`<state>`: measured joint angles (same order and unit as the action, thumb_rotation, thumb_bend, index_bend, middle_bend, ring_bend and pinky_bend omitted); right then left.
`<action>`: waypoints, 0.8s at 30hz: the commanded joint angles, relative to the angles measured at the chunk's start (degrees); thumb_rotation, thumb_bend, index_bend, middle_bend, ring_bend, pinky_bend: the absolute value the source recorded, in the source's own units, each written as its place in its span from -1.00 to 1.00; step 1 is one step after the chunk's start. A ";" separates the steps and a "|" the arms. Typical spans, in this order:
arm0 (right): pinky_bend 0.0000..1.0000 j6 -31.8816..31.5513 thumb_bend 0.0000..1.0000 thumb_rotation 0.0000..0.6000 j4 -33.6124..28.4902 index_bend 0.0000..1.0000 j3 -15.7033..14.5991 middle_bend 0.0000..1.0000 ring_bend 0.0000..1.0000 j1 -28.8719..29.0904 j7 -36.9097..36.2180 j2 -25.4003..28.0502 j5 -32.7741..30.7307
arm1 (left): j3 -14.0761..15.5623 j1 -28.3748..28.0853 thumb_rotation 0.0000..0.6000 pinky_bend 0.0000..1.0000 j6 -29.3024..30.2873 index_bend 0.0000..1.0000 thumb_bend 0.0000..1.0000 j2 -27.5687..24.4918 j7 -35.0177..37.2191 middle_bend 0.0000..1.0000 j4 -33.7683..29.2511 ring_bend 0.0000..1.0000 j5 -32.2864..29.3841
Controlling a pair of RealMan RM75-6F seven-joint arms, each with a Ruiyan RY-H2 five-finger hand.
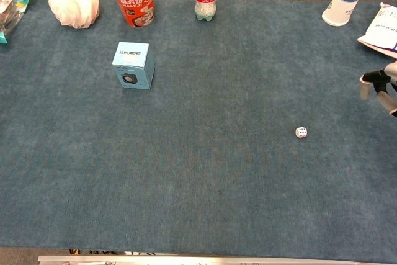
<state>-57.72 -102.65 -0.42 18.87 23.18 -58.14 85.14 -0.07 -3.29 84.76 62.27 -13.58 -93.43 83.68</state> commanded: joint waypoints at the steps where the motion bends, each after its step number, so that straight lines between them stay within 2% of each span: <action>1: 0.70 4.57 0.51 1.00 -2.75 -0.07 0.16 0.57 0.57 2.83 4.98 0.48 -4.21 | -0.14 0.29 1.00 -0.32 0.53 -0.53 -1.00 -0.21 0.71 -0.45 0.31 -0.60 0.24; 6: 0.90 9.26 0.90 1.00 -4.85 -0.07 -0.30 0.83 0.80 5.70 10.54 0.45 -10.01 | -0.31 0.80 1.00 -0.32 1.26 -0.53 -1.00 -0.50 1.34 -0.45 0.31 -0.60 0.10; 8: 0.96 10.74 0.99 1.00 -5.46 -0.07 -0.63 0.91 0.87 6.94 13.29 0.25 -12.90 | -0.35 1.00 1.00 -0.32 1.61 -0.53 -1.00 -0.58 1.48 -0.45 0.25 -0.60 0.19; 12: 1.00 12.25 1.00 1.00 -6.45 -0.07 -1.38 1.00 0.97 9.18 18.07 -0.41 -18.40 | -0.46 1.16 1.00 -0.32 1.82 -0.53 -1.00 -0.62 1.63 -0.45 0.21 -0.59 0.17; 16: 1.00 12.35 1.00 1.00 -6.94 -0.07 -2.31 1.00 1.00 11.14 21.83 -1.48 -22.84 | -0.59 1.18 1.00 -0.32 1.67 -0.53 -1.00 -0.64 1.71 -0.45 0.24 -0.59 -0.05; 24: 1.00 12.10 1.00 1.00 -5.81 -0.07 -4.23 1.00 1.00 14.11 24.47 -4.48 -27.94 | -0.82 1.42 1.00 -0.32 1.86 -0.53 -1.00 -0.85 2.07 -0.45 0.19 -0.59 -0.29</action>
<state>-45.60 -108.70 -4.34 32.64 47.43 -62.26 57.54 -0.89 -1.87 86.62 61.42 -11.51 -93.24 83.39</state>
